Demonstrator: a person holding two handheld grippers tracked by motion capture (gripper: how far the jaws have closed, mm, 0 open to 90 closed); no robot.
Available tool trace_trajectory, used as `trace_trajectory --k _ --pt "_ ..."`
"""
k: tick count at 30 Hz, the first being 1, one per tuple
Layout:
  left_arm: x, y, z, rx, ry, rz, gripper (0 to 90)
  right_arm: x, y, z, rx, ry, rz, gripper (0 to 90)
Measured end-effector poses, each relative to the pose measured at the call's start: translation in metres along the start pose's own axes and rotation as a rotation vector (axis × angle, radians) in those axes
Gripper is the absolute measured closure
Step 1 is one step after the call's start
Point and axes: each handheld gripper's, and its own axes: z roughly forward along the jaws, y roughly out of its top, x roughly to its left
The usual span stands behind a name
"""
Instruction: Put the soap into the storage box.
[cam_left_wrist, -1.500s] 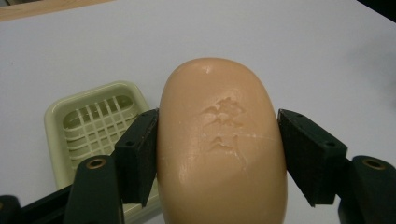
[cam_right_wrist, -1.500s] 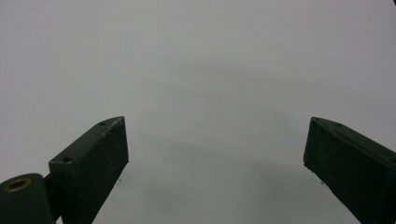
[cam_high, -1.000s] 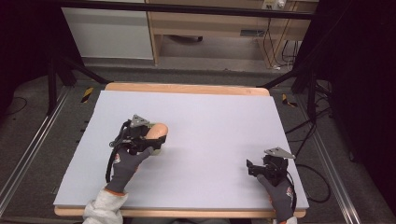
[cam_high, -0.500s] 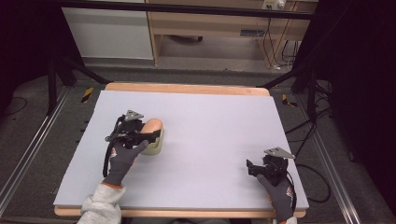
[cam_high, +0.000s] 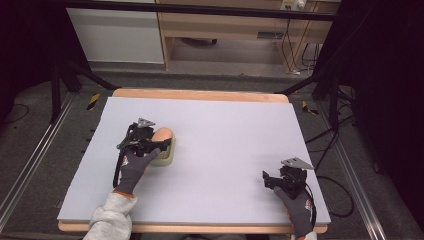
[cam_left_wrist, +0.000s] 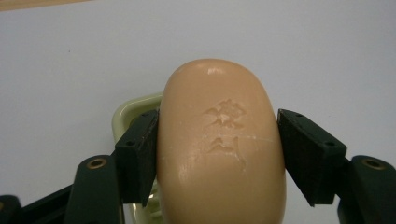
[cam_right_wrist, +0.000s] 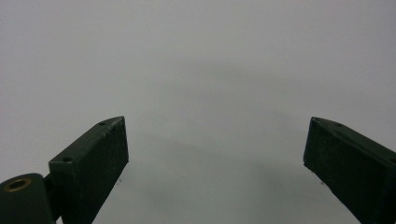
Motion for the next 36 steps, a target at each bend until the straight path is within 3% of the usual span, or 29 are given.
trace_trajectory --k 6,16,30,36 --pt "0.001 -0.004 0.008 0.019 0.014 0.012 32.7 0.003 0.000 0.000 0.001 0.000 0.001 7.0" --pt "0.011 -0.013 0.017 0.036 0.019 -0.009 32.7 0.002 0.001 0.001 0.000 -0.001 -0.002 7.0" --pt "0.009 -0.019 0.028 0.078 0.024 0.005 32.7 0.002 0.001 0.000 -0.002 -0.003 -0.004 6.9" --pt "0.010 -0.021 0.029 0.072 0.025 -0.010 32.6 0.002 0.001 0.000 -0.001 -0.001 -0.007 6.8"
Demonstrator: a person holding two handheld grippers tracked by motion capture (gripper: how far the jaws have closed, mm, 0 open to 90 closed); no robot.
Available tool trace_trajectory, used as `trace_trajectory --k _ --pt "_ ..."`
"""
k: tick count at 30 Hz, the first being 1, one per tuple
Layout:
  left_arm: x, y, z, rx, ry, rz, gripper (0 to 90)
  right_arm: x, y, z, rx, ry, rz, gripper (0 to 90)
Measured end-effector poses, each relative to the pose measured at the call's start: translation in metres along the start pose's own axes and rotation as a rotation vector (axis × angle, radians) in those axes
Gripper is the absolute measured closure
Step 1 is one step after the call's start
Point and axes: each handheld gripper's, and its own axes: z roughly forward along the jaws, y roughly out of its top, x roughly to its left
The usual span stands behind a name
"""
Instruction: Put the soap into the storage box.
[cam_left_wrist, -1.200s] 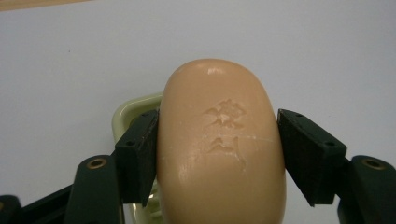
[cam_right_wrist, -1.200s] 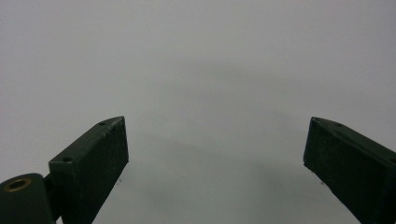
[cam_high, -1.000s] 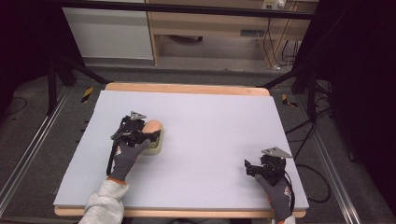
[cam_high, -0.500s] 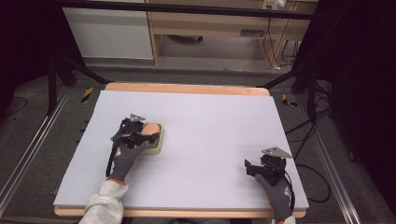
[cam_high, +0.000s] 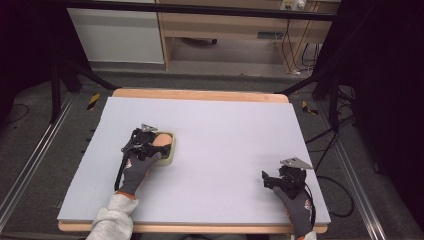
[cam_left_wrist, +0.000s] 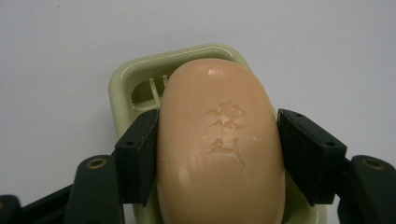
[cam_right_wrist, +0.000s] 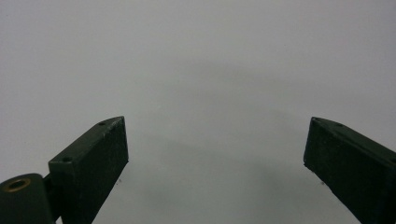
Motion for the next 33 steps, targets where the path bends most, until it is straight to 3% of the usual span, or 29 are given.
trace_trajectory --k 10,19,23,28,33 --pt "-0.001 -0.001 -0.002 -0.009 -0.005 0.003 28.9 0.000 0.001 -0.001 -0.004 -0.002 0.003 6.7" --pt "0.002 -0.002 -0.027 -0.072 -0.004 0.017 20.4 -0.002 0.001 -0.003 -0.009 -0.006 0.014 6.7" --pt "0.005 -0.005 -0.042 -0.104 -0.024 0.009 19.8 -0.007 0.000 -0.006 -0.019 -0.011 0.024 6.7" --pt "0.010 -0.016 -0.058 -0.140 -0.045 0.000 19.7 -0.012 -0.001 -0.008 -0.020 -0.015 0.054 6.8" --pt "0.016 -0.031 -0.070 -0.163 -0.037 -0.004 19.7 -0.016 -0.002 -0.010 -0.010 -0.039 0.035 6.9"
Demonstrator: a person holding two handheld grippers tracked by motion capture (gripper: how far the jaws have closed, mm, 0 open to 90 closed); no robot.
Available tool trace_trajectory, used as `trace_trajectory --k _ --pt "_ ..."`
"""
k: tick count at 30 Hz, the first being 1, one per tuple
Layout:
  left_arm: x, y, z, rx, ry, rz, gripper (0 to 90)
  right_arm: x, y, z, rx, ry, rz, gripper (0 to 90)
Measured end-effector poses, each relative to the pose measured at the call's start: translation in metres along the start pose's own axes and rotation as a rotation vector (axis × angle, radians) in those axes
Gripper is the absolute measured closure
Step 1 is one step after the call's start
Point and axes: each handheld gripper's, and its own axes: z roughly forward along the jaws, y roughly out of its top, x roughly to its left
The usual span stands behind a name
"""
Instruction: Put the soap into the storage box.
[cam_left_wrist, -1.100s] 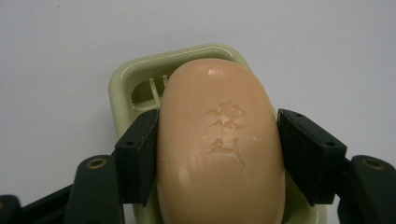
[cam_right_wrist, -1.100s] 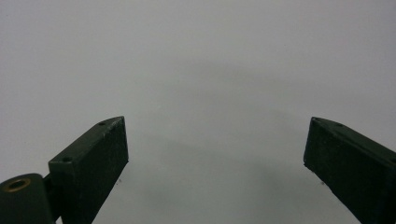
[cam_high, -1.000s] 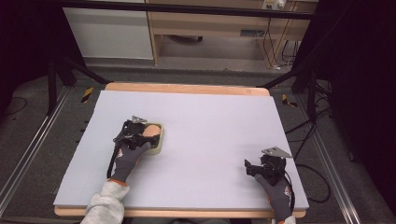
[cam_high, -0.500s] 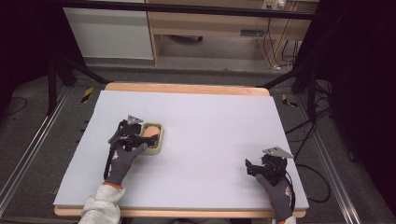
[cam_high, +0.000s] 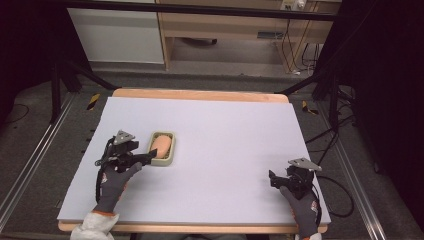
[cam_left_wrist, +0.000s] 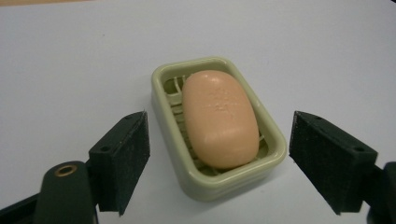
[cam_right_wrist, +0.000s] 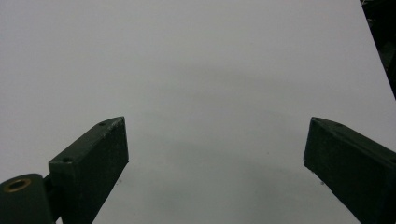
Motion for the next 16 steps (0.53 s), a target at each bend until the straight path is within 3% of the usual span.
trace_trajectory --k 6,11,16 --pt "0.009 -0.021 -0.013 0.010 0.014 -0.011 20.0 -0.009 -0.002 -0.002 0.006 -0.001 0.019 7.1" --pt "0.021 -0.041 -0.018 0.054 0.047 -0.015 20.6 -0.018 -0.004 -0.002 0.021 -0.008 0.020 7.1" --pt "0.030 -0.048 -0.023 0.068 0.087 -0.022 21.1 -0.023 -0.006 -0.001 0.035 -0.011 0.019 7.1"
